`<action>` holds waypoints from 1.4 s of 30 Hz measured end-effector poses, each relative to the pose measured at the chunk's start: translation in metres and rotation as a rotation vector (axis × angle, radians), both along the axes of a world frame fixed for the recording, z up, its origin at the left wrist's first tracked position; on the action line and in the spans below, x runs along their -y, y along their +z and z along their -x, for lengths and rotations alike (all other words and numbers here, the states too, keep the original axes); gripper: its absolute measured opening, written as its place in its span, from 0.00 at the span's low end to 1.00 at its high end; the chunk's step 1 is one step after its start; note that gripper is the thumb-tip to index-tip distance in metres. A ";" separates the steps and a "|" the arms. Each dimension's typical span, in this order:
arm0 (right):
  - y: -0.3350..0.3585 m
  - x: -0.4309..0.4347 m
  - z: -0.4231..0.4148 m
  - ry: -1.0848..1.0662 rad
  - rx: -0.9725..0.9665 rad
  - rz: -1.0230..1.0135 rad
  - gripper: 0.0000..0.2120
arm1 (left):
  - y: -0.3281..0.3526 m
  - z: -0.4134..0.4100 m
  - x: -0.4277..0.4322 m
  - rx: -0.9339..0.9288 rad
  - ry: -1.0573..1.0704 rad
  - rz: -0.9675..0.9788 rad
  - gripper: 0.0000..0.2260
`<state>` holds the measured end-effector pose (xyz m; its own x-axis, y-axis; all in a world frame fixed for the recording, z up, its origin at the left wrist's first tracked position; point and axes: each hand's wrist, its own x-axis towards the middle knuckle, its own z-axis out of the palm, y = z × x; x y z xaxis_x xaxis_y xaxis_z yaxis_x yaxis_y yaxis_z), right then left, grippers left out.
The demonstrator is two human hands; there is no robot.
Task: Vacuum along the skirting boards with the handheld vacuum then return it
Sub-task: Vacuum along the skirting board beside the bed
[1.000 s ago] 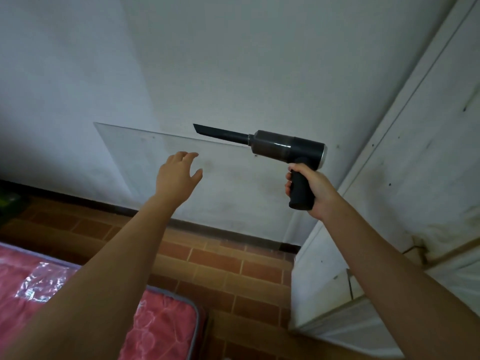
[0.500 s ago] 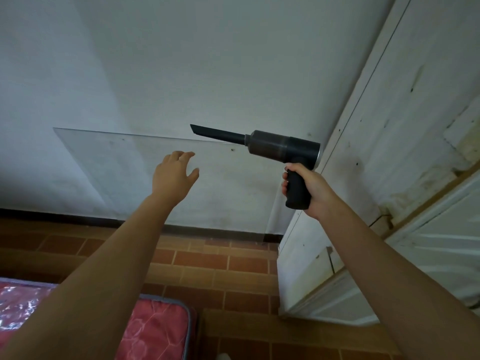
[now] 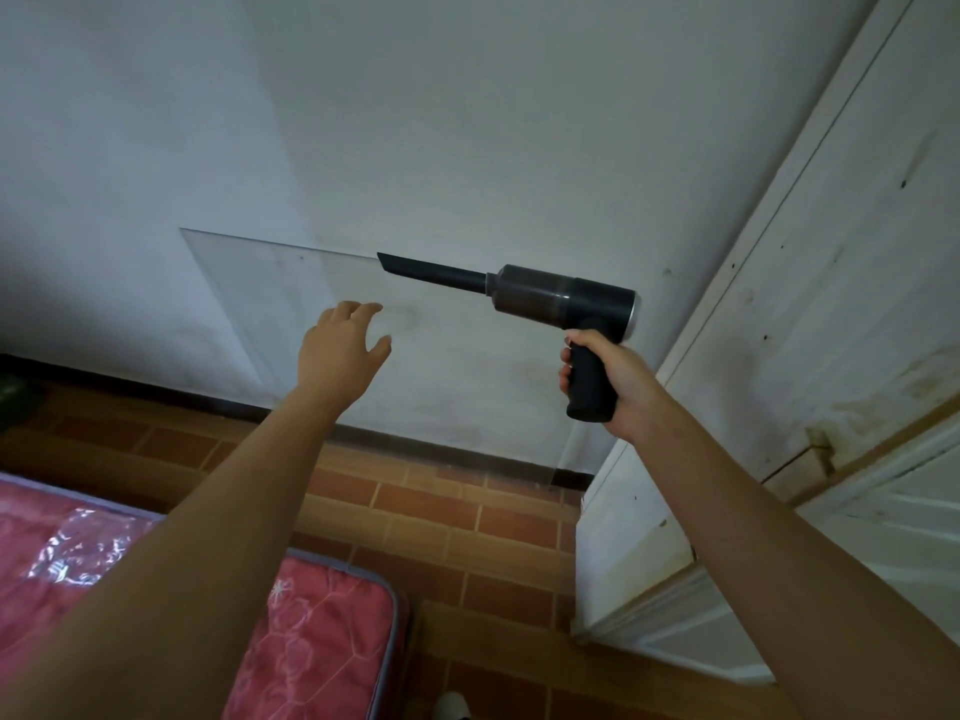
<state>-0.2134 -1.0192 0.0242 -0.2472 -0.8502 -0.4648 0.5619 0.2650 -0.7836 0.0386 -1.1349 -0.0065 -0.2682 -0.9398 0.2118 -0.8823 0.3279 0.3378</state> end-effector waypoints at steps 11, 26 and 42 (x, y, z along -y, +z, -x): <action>-0.008 0.065 -0.034 0.108 -0.009 0.006 0.14 | -0.003 -0.041 0.034 0.009 0.115 -0.009 0.20; -0.016 0.219 -0.093 0.455 0.001 -0.002 0.13 | -0.006 -0.100 0.100 0.020 0.467 -0.046 0.20; -0.004 0.366 -0.150 0.843 -0.030 -0.009 0.10 | -0.005 -0.133 0.134 -0.010 0.876 -0.029 0.20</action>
<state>-0.0631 -1.3853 0.0203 0.4559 -0.7519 -0.4762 0.1522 0.5931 -0.7906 0.1718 -1.2688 -0.0112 0.5545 -0.8118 0.1831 -0.8097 -0.4754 0.3442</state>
